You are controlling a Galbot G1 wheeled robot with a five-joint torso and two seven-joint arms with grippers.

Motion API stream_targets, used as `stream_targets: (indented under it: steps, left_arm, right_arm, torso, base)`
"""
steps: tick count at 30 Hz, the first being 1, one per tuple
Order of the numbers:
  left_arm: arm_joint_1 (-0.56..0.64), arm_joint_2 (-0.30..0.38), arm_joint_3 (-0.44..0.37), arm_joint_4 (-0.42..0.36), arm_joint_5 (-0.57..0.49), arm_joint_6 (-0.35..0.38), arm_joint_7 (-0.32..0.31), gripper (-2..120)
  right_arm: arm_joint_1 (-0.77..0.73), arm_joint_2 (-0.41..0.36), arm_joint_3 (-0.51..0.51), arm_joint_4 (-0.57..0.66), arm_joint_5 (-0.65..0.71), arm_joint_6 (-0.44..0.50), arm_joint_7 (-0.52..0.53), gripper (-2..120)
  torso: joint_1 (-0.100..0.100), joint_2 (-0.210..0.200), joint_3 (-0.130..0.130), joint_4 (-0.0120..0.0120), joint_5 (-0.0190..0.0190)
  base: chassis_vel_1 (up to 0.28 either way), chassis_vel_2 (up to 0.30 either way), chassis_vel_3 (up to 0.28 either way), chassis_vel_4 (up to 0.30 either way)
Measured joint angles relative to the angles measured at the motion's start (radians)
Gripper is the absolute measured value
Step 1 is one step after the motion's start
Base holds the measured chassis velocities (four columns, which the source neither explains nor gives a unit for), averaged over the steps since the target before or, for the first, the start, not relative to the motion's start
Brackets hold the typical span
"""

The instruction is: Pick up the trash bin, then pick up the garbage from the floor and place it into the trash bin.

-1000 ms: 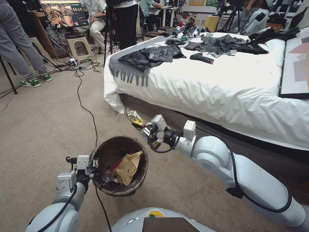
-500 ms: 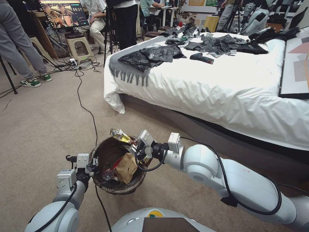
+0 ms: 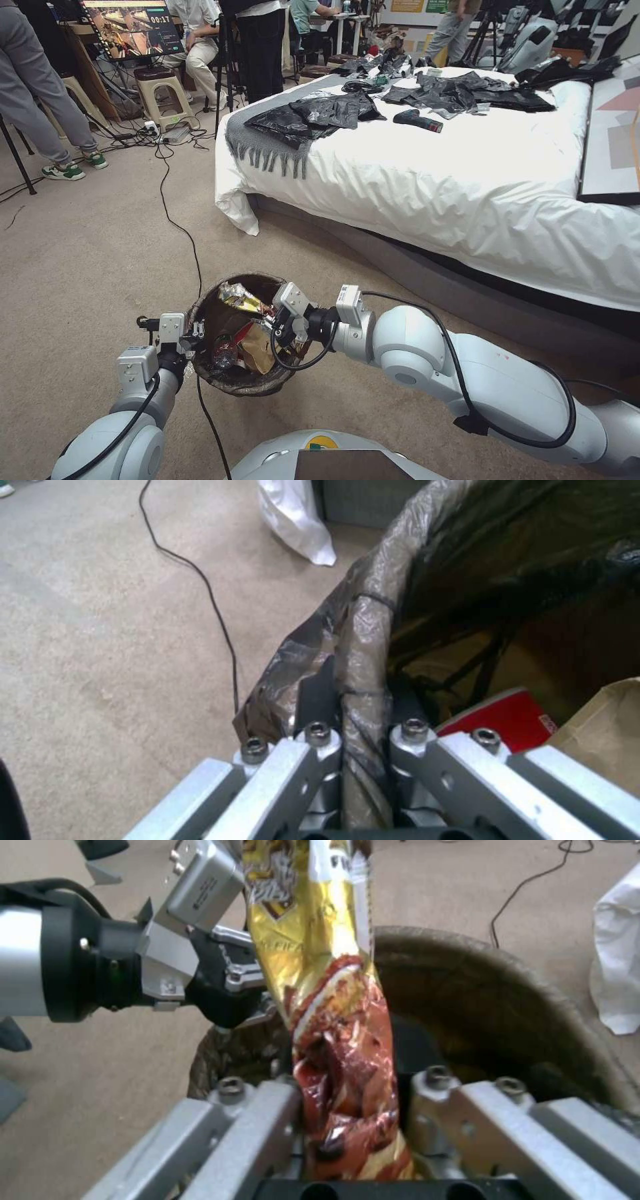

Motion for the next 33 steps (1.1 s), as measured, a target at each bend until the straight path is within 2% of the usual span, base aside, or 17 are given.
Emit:
stream_targets:
  steps: [2, 4, 5, 7, 9, 10, 13, 14, 16, 18, 19, 21, 23, 28, 32, 33]
  left_arm:
    - [-0.001, 0.0, 0.0, 0.0, -0.001, 0.0, 0.0, 2]
    - [-0.002, -0.001, -0.002, 0.0, -0.002, 0.002, 0.0, 2]
    - [-0.002, -0.001, -0.002, 0.0, -0.002, 0.002, 0.0, 2]
    - [-0.004, -0.001, -0.004, 0.0, -0.004, 0.003, 0.0, 2]
    - [-0.006, -0.003, -0.004, 0.0, -0.004, 0.004, 0.0, 2]
    - [-0.006, -0.003, -0.004, 0.0, -0.004, 0.004, 0.0, 2]
    - [-0.009, -0.006, -0.001, 0.0, -0.003, 0.005, 0.0, 2]
    - [-0.009, -0.006, -0.001, 0.0, -0.003, 0.005, 0.0, 2]
    - [-0.009, -0.006, -0.001, 0.0, -0.002, 0.005, 0.0, 2]
    - [-0.009, -0.006, -0.001, 0.0, -0.002, 0.005, 0.0, 2]
    - [-0.009, -0.006, -0.001, 0.0, -0.002, 0.005, 0.0, 2]
    - [-0.009, -0.006, -0.001, 0.0, -0.002, 0.005, 0.0, 2]
    - [-0.01, -0.006, -0.002, 0.0, -0.002, 0.005, 0.0, 2]
    - [-0.012, -0.004, -0.004, 0.0, -0.002, 0.005, 0.0, 2]
    - [-0.015, -0.002, -0.006, 0.0, -0.004, 0.005, 0.0, 2]
    - [-0.015, -0.002, -0.006, 0.0, -0.004, 0.005, 0.0, 2]
  right_arm:
    - [0.001, 0.003, -0.003, -0.002, -0.003, 0.0, 0.002, 18]
    - [0.005, 0.013, -0.01, -0.009, -0.007, 0.0, 0.008, 28]
    - [0.005, 0.013, -0.01, -0.009, -0.007, 0.0, 0.008, 28]
    - [0.009, 0.019, -0.011, -0.015, -0.009, 0.0, 0.01, 39]
    - [0.012, 0.023, -0.011, -0.017, -0.009, 0.0, 0.016, 47]
    - [0.012, 0.023, -0.011, -0.017, -0.009, 0.0, 0.016, 47]
    - [0.017, 0.029, -0.011, -0.021, -0.009, 0.001, 0.026, 63]
    - [0.017, 0.029, -0.011, -0.021, -0.009, 0.001, 0.026, 63]
    - [0.018, 0.031, -0.007, -0.022, -0.009, 0.002, 0.03, 73]
    - [0.018, 0.031, -0.006, -0.022, -0.008, 0.003, 0.03, 76]
    - [0.018, 0.032, -0.001, -0.022, -0.008, 0.004, 0.032, 84]
    - [0.018, 0.032, 0.001, -0.022, -0.008, 0.005, 0.033, 86]
    - [0.019, 0.034, 0.005, -0.022, -0.008, 0.014, 0.042, 97]
    - [0.014, 0.035, 0.042, -0.017, -0.001, 0.023, 0.061, 100]
    - [-0.037, 0.012, 0.15, -0.007, -0.006, 0.082, 0.064, 100]
    - [-0.037, 0.012, 0.15, -0.007, -0.006, 0.082, 0.064, 100]
  torso:
    - [0.0, 0.0, 0.0, 0.0001, 0.0]
    - [0.0, 0.0, 0.0, 0.0, 0.0]
    - [0.0, 0.0, 0.0, 0.0, 0.0]
    - [0.0, 0.0, 0.0, 0.0, 0.0]
    - [0.0, 0.0, 0.0, 0.0, 0.0]
    - [0.0, 0.0, 0.0, 0.0, 0.0]
    - [0.0, 0.0, 0.0, 0.0, 0.0]
    - [0.0, 0.0, 0.0, 0.0, 0.0]
    - [0.0, 0.0, 0.0, 0.0, 0.0]
    - [0.0, 0.0, 0.0, 0.0, 0.0001]
    - [0.0, 0.0, 0.0, -0.0001, 0.0]
    - [0.0, 0.0, 0.0, 0.0, 0.0]
    - [0.0, 0.0, 0.0, 0.0, 0.0]
    - [0.0, 0.0, 0.0, 0.0001, 0.0]
    - [0.0, 0.0, 0.0, 0.0001, 0.0001]
    - [0.0, 0.0, 0.0, 0.0001, 0.0001]
  base:
    - [0.0, 0.0, 0.0, 0.0]
    - [0.0, 0.0, 0.0, 0.0]
    - [0.0, 0.0, 0.0, 0.0]
    - [0.0, 0.0, 0.0, 0.0]
    - [0.0, 0.0, 0.0, 0.0]
    - [0.0, 0.0, 0.0, 0.0]
    - [0.0, 0.0, 0.0, 0.0]
    - [0.0, 0.0, 0.0, 0.0]
    - [0.0, 0.0, 0.0, 0.0]
    - [0.0, 0.0, 0.0, 0.0]
    - [0.0, 0.0, 0.0, 0.0]
    - [0.0, 0.0, 0.0, 0.0]
    - [0.0, 0.0, 0.0, 0.0]
    - [0.0, 0.0, 0.0, 0.0]
    - [0.0, 0.0, 0.0, 0.0]
    - [0.0, 0.0, 0.0, 0.0]
